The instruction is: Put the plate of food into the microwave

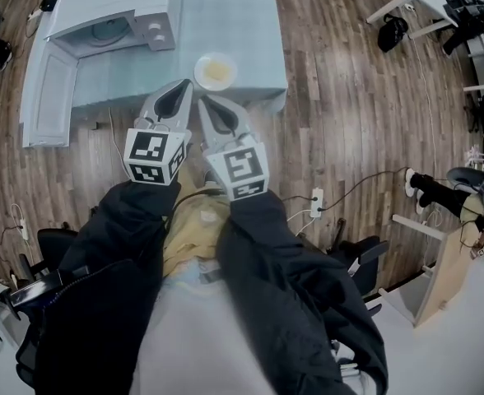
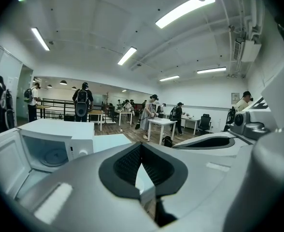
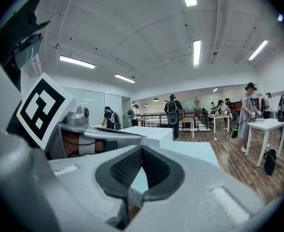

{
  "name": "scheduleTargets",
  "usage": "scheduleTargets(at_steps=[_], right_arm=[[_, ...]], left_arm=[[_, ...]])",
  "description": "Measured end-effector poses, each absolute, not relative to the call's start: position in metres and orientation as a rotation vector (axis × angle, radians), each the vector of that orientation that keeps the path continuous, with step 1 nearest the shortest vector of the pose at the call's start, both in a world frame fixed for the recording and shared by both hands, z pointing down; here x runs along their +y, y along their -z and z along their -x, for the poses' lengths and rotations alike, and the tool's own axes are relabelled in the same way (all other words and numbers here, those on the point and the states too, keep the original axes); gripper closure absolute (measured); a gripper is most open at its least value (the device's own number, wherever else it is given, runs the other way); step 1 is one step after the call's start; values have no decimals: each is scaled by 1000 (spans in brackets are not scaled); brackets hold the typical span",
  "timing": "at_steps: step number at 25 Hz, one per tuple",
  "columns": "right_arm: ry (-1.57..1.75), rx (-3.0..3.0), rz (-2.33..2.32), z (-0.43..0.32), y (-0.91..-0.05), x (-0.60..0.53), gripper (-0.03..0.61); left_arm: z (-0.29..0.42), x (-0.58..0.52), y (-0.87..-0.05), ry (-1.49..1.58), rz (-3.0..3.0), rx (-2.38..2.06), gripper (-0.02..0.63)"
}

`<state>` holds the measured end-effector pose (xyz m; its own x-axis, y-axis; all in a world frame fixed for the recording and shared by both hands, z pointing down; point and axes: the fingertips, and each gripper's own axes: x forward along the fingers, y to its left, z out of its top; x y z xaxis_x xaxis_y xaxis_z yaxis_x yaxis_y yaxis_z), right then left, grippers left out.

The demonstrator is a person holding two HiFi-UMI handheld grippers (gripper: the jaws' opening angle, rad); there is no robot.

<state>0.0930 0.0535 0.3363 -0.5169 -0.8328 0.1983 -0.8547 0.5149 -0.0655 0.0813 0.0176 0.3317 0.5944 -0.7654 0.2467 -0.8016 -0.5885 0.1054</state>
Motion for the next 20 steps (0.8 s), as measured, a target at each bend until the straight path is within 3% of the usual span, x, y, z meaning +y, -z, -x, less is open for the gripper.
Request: scheduleTargets(at_steps=[14, 20], right_arm=[[-303, -2592, -1384, 1, -375, -52, 578], [-391, -2484, -1442, 3, -399, -83, 578]], left_arm=[[31, -75, -370, -281, -2496, -1345, 618], [39, -107, -390, -326, -2483, -1225, 618]])
